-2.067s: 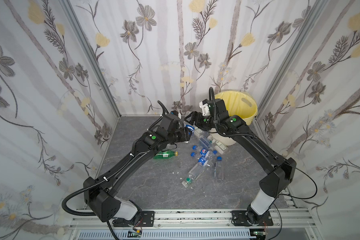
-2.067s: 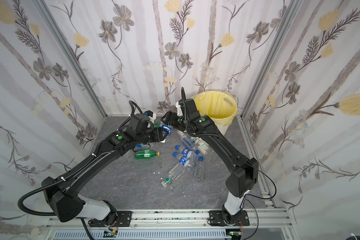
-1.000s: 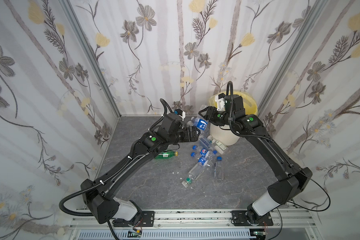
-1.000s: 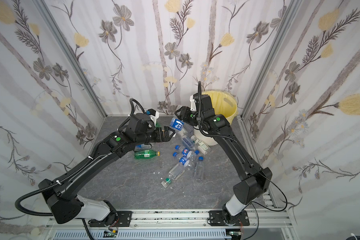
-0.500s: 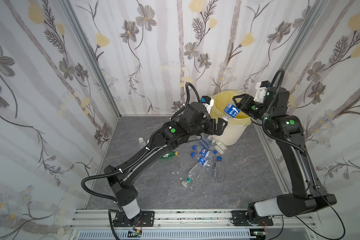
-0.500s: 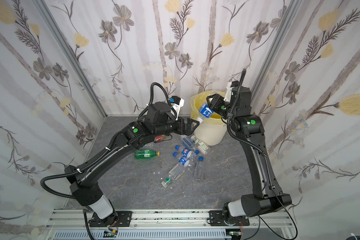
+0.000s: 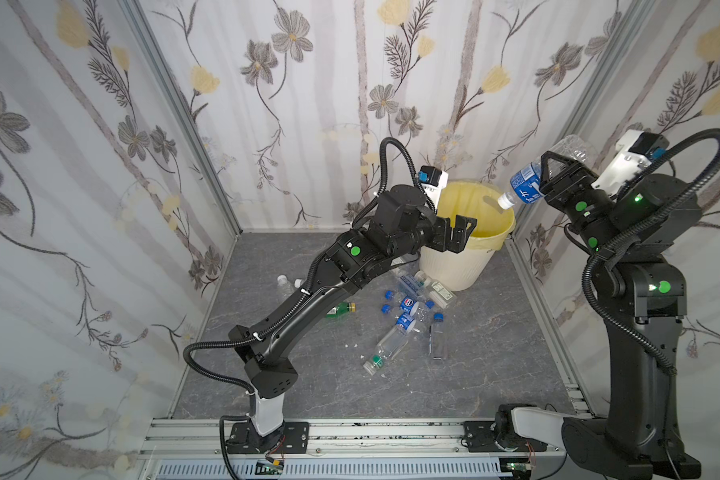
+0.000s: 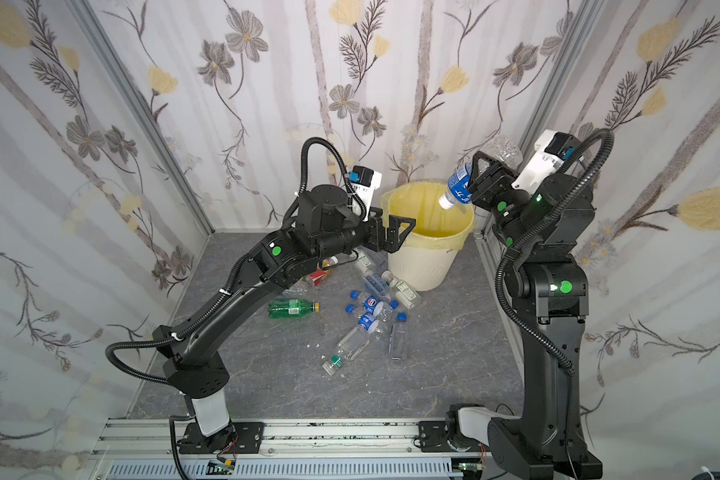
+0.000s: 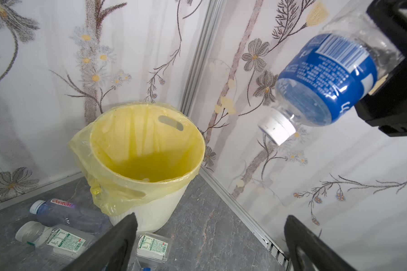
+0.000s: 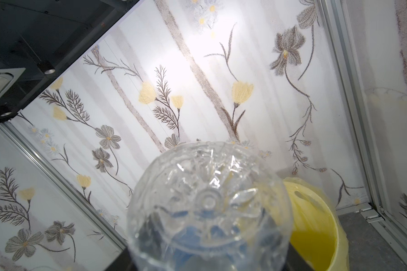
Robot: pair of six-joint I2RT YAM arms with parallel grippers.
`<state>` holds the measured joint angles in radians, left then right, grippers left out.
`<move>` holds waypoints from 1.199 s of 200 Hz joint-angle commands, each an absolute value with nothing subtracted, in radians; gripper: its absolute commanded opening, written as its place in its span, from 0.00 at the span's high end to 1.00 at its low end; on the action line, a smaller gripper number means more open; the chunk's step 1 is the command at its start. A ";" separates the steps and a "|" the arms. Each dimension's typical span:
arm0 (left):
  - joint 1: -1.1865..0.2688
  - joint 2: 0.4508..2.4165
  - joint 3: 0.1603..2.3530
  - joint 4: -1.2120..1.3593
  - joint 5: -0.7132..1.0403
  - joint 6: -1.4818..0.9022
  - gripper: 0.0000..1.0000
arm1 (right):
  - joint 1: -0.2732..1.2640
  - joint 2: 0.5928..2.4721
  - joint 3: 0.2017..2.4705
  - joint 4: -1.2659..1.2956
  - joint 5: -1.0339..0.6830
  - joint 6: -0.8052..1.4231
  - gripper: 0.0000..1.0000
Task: Throw the plastic bottles in the bin
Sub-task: 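Carry the bottle over the bin with the right gripper and release it, then move both grippers back over the bottles near the robot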
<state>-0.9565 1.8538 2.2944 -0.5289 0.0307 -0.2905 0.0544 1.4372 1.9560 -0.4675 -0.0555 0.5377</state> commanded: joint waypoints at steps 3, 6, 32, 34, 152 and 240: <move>-0.957 1.825 2.262 -0.524 0.005 -0.279 0.00 | 0.054 1.539 1.948 -0.420 -0.045 0.568 0.42; -0.958 1.822 2.255 -0.525 0.004 -0.281 0.00 | 0.054 1.562 1.951 -0.424 -0.051 0.572 0.41; -0.957 1.774 2.187 -0.525 -0.018 -0.298 0.00 | 0.049 1.809 2.143 -0.637 -0.043 0.624 0.18; -0.957 1.770 2.181 -0.525 -0.020 -0.300 0.00 | 0.049 1.819 2.155 -0.644 -0.048 0.628 0.17; -0.958 1.645 1.972 -0.524 -0.093 -0.356 0.00 | 0.069 1.768 2.018 -0.603 -0.104 0.626 0.00; -0.901 1.578 1.813 -0.526 -0.165 -0.495 0.00 | 0.137 1.686 1.897 -0.584 -0.128 0.600 0.00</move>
